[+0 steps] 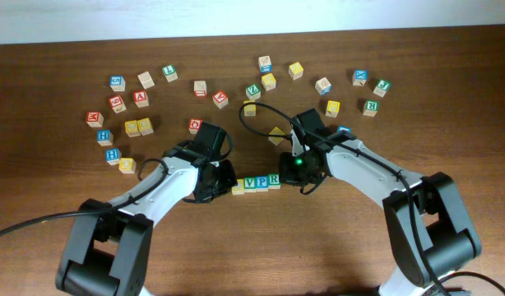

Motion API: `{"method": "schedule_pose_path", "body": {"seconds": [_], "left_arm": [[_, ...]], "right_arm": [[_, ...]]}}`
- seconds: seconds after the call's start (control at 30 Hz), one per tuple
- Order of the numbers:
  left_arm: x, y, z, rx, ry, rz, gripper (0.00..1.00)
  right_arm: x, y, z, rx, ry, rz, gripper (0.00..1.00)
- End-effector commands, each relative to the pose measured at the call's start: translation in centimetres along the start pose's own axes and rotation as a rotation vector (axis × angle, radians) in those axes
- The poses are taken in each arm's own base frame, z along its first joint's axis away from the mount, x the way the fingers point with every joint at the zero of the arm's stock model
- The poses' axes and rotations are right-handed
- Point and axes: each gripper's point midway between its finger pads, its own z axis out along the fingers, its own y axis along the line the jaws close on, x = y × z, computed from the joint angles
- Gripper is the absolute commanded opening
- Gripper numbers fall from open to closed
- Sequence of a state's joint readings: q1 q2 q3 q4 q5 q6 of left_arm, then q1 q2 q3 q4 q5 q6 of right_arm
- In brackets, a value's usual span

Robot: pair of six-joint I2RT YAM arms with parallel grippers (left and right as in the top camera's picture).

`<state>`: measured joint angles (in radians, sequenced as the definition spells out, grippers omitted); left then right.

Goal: Spell out CVPR

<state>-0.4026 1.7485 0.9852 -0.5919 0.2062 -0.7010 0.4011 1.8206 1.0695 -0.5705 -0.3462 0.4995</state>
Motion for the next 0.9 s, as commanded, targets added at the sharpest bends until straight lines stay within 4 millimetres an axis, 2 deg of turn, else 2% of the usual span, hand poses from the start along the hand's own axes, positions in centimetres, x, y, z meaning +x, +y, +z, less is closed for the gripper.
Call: {"method": "schedule_pose_path", "body": {"seconds": [0.0,0.2,0.23,0.3,0.37,0.43,0.53,0.7,0.87], "left_arm": [[0.4,-0.1,0.3,0.006,0.016,0.0,0.0],[0.3,0.1,0.3,-0.002,0.015,0.024,0.0],[0.2,0.3,0.3,-0.012,0.007,0.024,0.0],[-0.2,1.7,0.2,-0.077,-0.016,0.01,0.0],[-0.6,4.9,-0.3,-0.189,-0.022,-0.04,0.0],[-1.1,6.5,-0.7,-0.22,-0.026,-0.081,0.0],[-1.1,7.0,-0.9,-0.236,-0.02,-0.092,0.0],[-1.0,7.1,-0.9,-0.237,-0.019,-0.092,0.0],[-1.0,7.0,-0.9,-0.237,-0.019,-0.092,0.0]], "right_arm": [[0.5,0.3,0.3,-0.015,0.019,0.012,0.04],[0.4,0.1,0.3,-0.008,0.016,0.013,0.04],[0.3,-0.9,0.3,0.049,0.004,0.018,0.05],[0.1,-2.1,0.2,0.11,-0.014,0.024,0.05],[-0.3,-2.6,0.1,0.141,-0.037,0.022,0.07],[-2.6,-1.4,0.1,0.097,-0.125,-0.034,0.07],[-4.8,0.4,-0.2,0.029,-0.216,-0.069,0.07],[-3.4,3.3,0.6,-0.03,-0.19,-0.138,0.07],[-2.3,2.7,0.8,0.0,-0.149,-0.129,0.05]]}}
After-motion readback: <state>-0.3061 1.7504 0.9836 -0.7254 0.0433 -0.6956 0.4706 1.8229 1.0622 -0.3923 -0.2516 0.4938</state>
